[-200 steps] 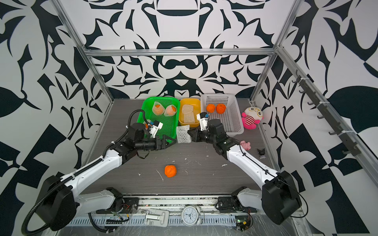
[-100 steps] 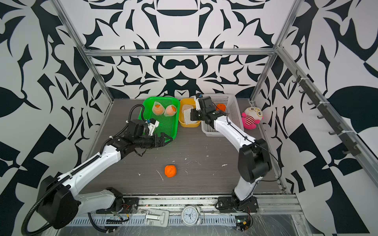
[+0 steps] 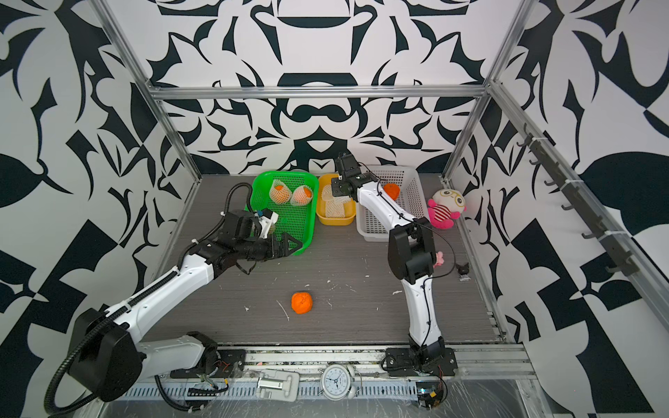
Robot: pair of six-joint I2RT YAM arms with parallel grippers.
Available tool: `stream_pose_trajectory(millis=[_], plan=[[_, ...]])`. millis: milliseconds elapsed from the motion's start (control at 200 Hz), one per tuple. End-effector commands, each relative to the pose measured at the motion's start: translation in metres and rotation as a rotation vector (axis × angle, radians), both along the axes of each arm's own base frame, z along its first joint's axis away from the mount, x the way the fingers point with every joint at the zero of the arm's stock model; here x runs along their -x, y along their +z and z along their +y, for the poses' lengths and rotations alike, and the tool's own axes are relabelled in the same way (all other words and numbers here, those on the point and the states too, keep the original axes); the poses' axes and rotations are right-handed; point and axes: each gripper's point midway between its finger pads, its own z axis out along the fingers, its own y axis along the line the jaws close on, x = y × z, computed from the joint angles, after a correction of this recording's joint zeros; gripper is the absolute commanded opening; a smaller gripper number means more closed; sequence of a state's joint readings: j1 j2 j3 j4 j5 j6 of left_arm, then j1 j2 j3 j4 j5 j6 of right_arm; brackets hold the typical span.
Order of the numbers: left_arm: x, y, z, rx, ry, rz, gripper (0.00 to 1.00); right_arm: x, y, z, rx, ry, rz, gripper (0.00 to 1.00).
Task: Remove foam nets from oranges
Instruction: Place the foam net into the storage box.
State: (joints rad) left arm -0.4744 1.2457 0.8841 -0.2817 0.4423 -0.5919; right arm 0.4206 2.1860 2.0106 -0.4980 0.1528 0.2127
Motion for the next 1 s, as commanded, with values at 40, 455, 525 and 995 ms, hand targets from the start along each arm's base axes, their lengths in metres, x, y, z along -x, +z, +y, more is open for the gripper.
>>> stream_pose_trajectory(millis=[40,455,525,995], plan=[[0.003,-0.005,0.001,0.006,-0.016,0.011,0.99,-0.015,0.035,-0.017,0.076,-0.073,-0.089,0.0],[0.004,-0.007,0.003,0.012,-0.014,0.017,0.99,-0.037,0.012,-0.021,0.21,-0.132,-0.09,0.0],[0.004,-0.007,0.004,0.012,-0.011,0.018,0.99,-0.04,0.007,-0.02,0.244,-0.135,-0.092,0.0],[0.007,-0.006,0.005,0.02,-0.009,0.022,0.99,-0.05,-0.033,-0.009,0.268,-0.129,-0.053,0.0]])
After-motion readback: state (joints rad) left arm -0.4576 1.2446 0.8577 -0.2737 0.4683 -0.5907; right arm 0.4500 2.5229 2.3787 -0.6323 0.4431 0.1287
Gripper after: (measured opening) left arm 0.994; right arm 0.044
